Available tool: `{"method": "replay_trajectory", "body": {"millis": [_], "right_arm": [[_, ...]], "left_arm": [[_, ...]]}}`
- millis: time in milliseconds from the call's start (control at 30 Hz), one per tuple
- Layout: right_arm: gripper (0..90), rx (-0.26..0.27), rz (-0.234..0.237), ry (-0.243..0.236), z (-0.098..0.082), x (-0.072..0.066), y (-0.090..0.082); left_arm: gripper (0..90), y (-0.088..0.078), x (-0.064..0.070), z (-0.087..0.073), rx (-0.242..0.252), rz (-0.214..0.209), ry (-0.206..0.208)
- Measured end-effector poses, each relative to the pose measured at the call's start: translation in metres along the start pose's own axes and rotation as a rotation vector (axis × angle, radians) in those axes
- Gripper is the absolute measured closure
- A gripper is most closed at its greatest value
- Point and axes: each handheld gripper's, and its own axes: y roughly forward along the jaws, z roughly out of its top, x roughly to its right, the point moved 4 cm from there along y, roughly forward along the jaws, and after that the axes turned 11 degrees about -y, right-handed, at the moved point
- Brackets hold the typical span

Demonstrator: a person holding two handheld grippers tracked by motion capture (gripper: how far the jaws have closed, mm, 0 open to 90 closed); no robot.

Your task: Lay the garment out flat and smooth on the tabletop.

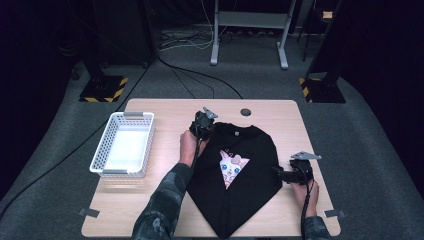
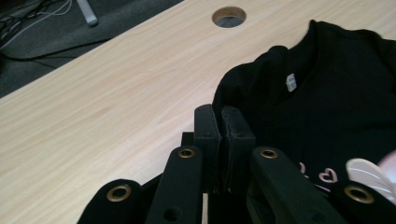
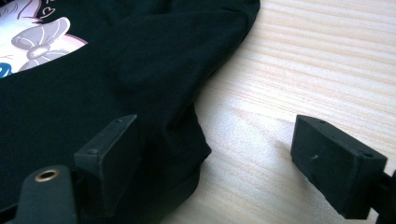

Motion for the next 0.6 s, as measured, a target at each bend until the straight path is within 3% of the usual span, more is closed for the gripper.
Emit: {"method": "replay_trajectory", "body": {"millis": [67,167,233,333,467,600], "right_arm": [[14.9,0.000,0.000,-0.001,0.000,0.000,0.000],[14.5,0.000,0.006,-0.006,0.000,-0.001,0.000],[14.5,-0.003,0.006,-0.011,0.000,-0.002,0.000],[14.3,-0.003,0.008,-0.013,0.000,-0.002,0.000],[14.0,-0.002,0.008,-0.014,0.000,-0.003,-0.001],[11.9,0.028,0.027,-0.022,-0.001,-0.008,-0.005]], "left_arm": [[86.1,0.004,-0.005,0.001,-0.013,0.019,0.005],[84.0,0.011,-0.016,-0.001,-0.040,0.046,-0.020],[76.6,0.014,-0.022,-0.006,-0.066,0.049,-0.045],[56.6,0.015,-0.028,-0.015,-0.096,0.067,-0.071],[39.2,0.014,-0.029,-0.032,-0.118,0.043,-0.095],[29.6,0.008,-0.022,-0.053,-0.119,-0.035,-0.118]]}}
